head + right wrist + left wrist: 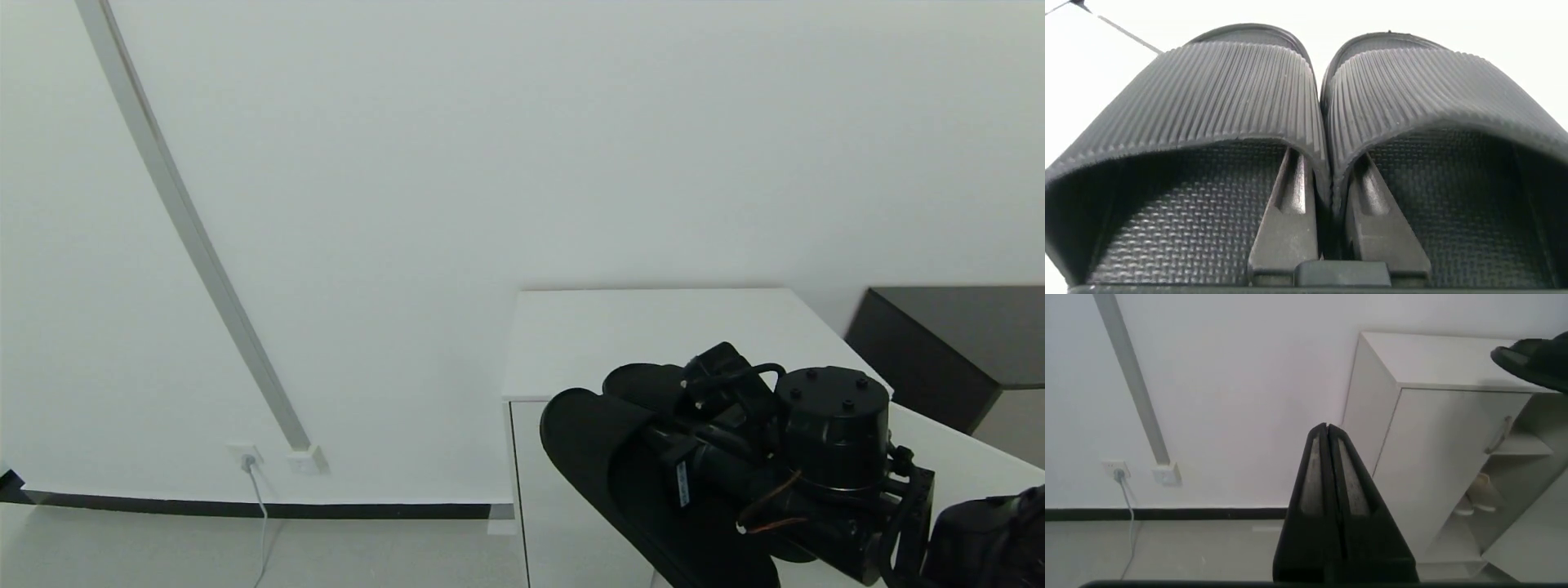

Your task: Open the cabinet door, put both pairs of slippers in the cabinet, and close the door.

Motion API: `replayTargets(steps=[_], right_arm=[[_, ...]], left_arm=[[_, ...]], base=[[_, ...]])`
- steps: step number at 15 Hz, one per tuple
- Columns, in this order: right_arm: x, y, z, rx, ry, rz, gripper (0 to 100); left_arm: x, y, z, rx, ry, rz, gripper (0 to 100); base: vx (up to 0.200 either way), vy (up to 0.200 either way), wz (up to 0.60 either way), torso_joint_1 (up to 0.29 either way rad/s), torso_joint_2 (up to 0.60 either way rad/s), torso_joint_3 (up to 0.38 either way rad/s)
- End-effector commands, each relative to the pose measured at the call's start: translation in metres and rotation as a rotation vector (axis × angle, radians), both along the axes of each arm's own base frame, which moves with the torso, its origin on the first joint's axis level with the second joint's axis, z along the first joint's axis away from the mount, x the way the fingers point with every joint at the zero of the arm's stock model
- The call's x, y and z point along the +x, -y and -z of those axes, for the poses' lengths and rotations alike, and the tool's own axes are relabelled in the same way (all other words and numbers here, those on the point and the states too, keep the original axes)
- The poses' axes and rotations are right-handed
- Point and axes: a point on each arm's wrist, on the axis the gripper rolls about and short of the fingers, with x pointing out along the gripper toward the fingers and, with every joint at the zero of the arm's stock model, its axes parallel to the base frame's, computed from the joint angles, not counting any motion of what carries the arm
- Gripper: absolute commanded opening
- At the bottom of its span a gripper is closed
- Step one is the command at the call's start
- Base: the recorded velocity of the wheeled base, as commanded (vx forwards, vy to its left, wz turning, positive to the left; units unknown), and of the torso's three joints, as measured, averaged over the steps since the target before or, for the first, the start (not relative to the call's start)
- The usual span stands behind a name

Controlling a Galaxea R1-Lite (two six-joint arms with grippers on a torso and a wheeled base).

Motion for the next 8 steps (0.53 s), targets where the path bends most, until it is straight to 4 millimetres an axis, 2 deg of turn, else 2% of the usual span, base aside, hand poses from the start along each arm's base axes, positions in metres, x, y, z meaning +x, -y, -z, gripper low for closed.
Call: replayTargets(steps=[1,8], right_arm=[[-0.0001,0.0001,0.0025,-0.007,-0.005,0.000,0],[0.0001,-0.0002,0.0061,-0.016,-0.015,-0.002,0]], left_arm=[[-0.0001,0.0000,0.0003,-0.001,-0.001,0.001,0],[-0.0001,0.0000,0.0001,-0.001,0.000,0.001,0]], base=[[0.000,0.000,0.00,0.000,0.00,0.000],[0.000,0.000,0.00,0.000,0.00,0.000]])
